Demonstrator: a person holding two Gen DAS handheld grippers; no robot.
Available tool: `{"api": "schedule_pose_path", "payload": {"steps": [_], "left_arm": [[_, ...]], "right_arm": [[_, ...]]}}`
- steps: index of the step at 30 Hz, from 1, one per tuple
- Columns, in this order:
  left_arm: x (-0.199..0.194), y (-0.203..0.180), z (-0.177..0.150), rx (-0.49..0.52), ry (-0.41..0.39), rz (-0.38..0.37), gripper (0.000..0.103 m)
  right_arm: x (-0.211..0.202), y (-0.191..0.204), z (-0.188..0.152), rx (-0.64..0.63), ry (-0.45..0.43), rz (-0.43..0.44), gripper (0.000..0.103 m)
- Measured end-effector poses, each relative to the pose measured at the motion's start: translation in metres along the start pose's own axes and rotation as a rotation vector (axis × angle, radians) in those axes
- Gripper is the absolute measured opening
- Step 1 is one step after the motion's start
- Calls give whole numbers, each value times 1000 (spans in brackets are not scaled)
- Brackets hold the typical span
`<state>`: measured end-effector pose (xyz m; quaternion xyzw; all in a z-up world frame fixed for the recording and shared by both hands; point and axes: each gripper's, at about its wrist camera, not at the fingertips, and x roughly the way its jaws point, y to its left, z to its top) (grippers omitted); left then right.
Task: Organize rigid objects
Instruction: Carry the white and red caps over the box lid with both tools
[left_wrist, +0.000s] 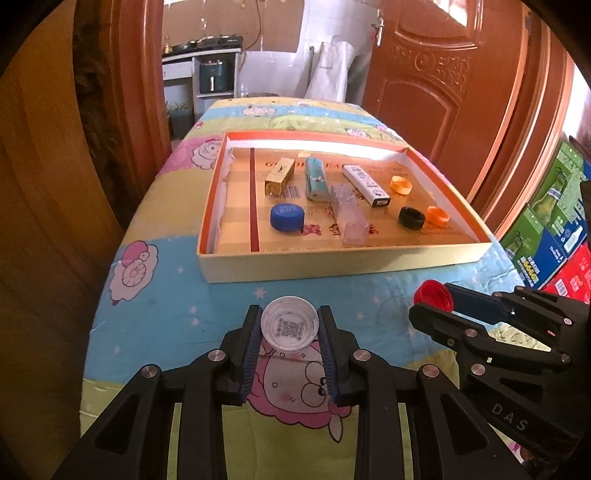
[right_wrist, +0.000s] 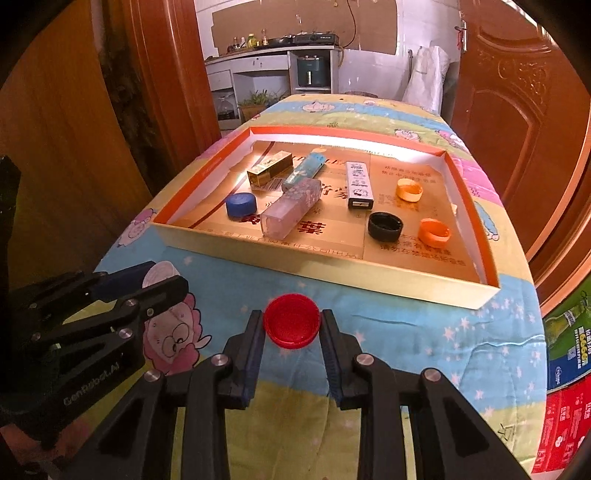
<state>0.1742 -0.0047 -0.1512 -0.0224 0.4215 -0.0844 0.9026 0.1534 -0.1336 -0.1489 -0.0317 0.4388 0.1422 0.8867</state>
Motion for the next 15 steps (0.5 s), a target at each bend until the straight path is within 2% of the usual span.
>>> {"api": "schedule_pose_path", "payload": {"steps": [8,15], "left_arm": [[-23,-4,8,-16,-31,19,31],[-38,-7,28,-46,-55,21,31]], "right_arm": [[-22,-1,3,5,-34,-8,30],[-49,-6,16,15,-98,-22,30]]}}
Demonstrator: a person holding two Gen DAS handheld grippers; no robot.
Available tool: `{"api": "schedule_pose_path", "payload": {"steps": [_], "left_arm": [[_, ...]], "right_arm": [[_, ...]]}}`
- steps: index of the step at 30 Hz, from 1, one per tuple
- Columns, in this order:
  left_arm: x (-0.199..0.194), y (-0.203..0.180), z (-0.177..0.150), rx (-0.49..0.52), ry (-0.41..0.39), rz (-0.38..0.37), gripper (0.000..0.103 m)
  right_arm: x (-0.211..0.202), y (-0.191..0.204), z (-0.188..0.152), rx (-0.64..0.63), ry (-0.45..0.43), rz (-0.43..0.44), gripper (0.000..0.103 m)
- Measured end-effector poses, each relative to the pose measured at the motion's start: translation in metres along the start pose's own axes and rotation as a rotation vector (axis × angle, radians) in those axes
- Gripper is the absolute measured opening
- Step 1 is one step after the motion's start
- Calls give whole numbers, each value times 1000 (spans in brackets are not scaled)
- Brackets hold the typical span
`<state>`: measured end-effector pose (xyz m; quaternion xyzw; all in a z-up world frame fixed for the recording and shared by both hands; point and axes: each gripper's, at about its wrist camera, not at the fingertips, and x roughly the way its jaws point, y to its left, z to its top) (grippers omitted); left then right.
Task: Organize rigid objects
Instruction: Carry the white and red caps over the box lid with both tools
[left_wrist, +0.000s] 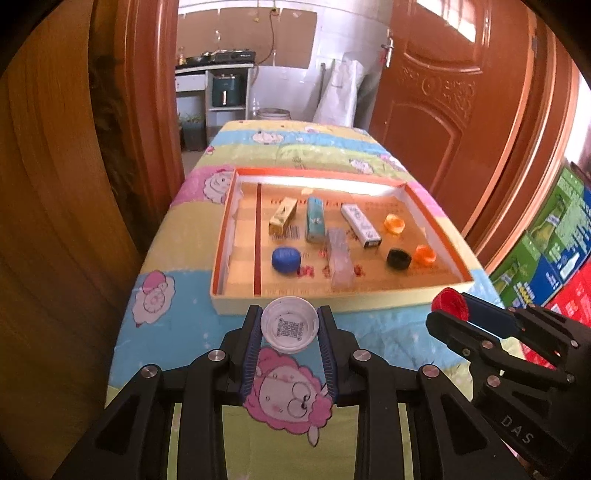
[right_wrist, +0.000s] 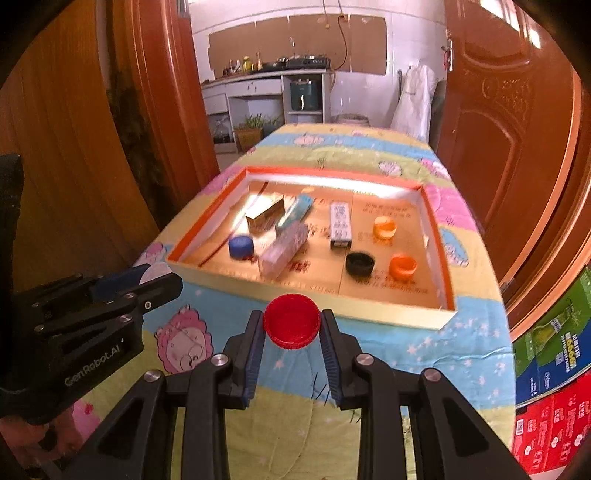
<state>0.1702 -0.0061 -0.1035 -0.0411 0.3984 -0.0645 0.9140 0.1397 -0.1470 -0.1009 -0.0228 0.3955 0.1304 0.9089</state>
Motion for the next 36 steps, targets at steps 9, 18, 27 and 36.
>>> {"api": "schedule_pose_path", "payload": {"steps": [9,18,27,36], "left_arm": [[3,3,33,-63,16,-35,31],[40,14,57,-87,138,-30,31],[85,17,63,-113,283,-56,31],[108,9,62,-63,373,-13,31]], "right_arm": [[-5,-13,24,3,-46,-20,30],[24,-23,41,24,-5,8,30],[63,-26,55,33,66,27,30],[88,-25,56,30,123,39,30]]}}
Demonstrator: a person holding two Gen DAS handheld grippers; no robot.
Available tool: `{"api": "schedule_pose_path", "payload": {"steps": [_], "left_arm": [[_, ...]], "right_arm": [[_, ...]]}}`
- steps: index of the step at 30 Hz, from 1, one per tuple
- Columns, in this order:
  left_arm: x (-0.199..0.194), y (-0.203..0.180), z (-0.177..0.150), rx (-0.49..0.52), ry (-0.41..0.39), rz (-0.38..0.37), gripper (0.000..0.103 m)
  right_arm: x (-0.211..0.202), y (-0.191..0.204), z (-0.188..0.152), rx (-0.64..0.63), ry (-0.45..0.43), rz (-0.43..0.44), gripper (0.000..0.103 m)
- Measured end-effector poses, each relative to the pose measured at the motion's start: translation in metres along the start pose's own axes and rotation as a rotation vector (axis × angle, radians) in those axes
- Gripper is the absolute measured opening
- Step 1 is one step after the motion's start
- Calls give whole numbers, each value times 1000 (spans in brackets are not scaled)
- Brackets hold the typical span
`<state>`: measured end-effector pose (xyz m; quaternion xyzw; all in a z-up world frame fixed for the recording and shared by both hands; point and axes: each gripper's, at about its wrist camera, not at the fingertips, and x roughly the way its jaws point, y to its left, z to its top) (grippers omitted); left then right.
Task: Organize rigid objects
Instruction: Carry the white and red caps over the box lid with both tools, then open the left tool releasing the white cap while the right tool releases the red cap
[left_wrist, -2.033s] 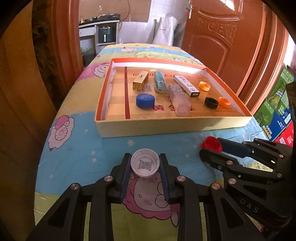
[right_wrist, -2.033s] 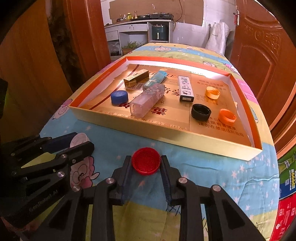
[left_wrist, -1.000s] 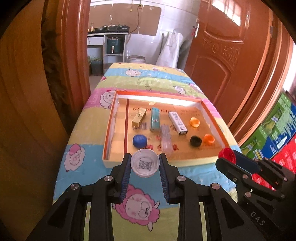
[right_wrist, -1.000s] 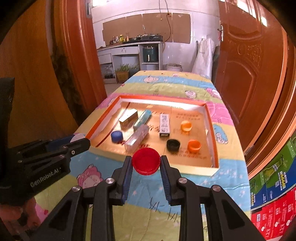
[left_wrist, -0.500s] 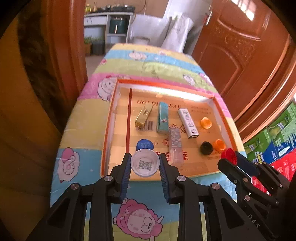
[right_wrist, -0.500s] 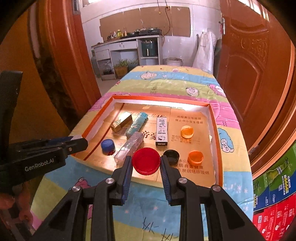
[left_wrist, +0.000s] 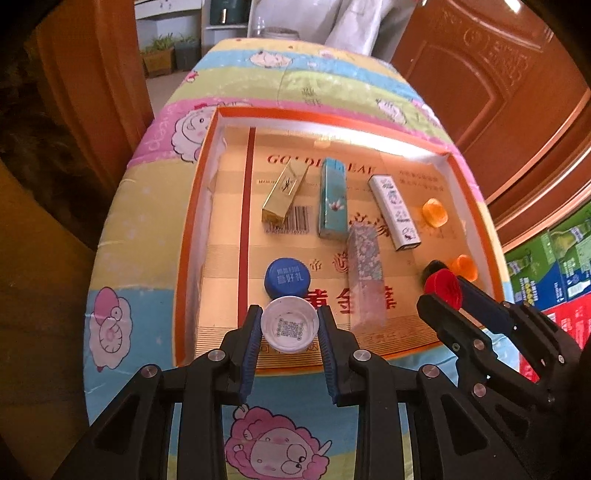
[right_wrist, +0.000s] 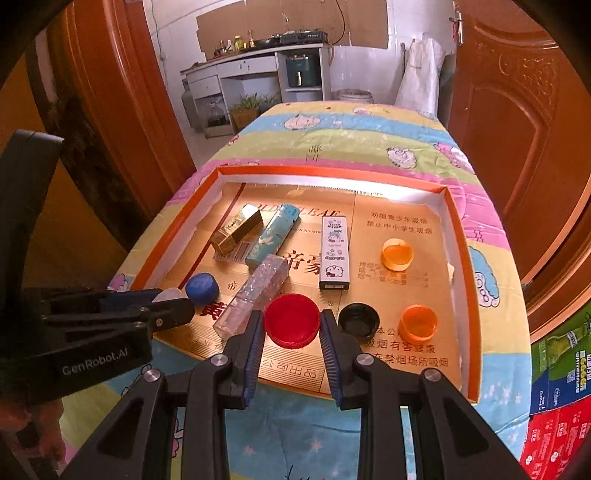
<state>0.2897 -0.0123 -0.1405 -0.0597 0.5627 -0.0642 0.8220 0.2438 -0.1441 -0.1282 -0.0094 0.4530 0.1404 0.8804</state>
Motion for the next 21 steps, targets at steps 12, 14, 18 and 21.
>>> {"api": "schedule_pose_path", "payload": {"steps": [12,14,18,21], "left_arm": [[13,1,5,13,20,27,31],[14,1,3,16,6,37,31],[16,-2,1,35,-28,62,31],[17,-4,-1,46,-49,72,35]], "right_arm": [[17,1,-4,-10,42,-9,30],[19,1,-5,-10,45,-15,30],[24,1,-8,-11,52,-51,31],[25,2,-10,-12,52,-65,31]]}}
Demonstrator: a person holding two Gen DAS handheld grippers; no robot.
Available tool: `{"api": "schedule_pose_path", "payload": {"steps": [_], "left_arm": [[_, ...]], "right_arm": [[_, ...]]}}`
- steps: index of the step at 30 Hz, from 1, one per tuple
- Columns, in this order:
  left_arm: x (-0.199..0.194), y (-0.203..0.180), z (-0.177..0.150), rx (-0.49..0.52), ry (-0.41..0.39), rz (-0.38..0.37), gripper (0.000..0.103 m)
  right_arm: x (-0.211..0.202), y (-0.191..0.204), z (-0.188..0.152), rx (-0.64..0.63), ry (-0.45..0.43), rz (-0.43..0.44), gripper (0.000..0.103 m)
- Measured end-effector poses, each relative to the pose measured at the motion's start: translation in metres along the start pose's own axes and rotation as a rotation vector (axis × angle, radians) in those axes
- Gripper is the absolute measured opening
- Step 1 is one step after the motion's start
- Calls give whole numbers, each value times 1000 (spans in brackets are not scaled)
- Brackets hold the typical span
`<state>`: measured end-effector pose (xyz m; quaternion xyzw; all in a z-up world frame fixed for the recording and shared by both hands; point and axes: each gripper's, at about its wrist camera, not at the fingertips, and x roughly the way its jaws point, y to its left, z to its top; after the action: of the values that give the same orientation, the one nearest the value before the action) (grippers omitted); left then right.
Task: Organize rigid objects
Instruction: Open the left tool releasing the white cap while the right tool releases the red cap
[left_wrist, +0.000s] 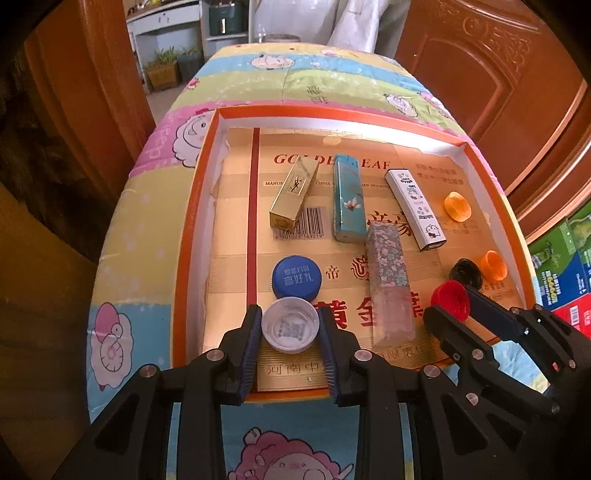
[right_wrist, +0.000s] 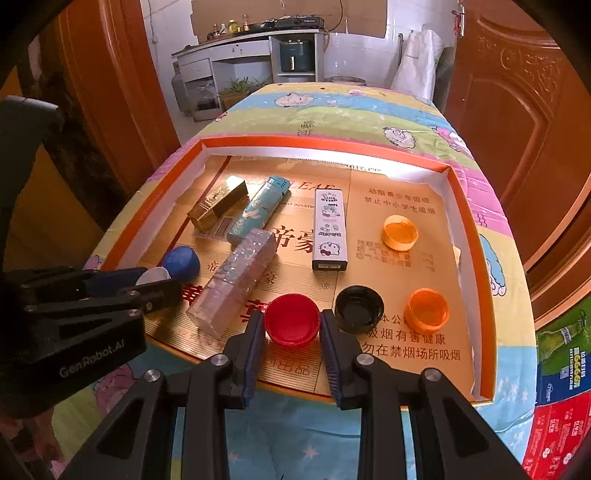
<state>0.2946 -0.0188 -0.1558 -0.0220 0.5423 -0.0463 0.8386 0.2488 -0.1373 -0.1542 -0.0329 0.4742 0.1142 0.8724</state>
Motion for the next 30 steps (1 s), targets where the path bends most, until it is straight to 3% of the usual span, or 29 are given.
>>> {"api": "schedule_pose_path", "payload": {"steps": [6,14,22,30], "left_arm": [[1,-1,-1,1,-31,-13,46],[-3,8,-3,-41,-69,-50,47],[-9,6,-7,-30,-90,-38,47],[-34,4,-13,-29,-163,-2,47]], "right_arm": [[0,0,-3,1,-15,-8,31],[-6,1,-3,-8,-50,-22,32],[-15,0,-5,2,-69,-31,33],[-33,-3,-8,28,-97,-41,33]]}}
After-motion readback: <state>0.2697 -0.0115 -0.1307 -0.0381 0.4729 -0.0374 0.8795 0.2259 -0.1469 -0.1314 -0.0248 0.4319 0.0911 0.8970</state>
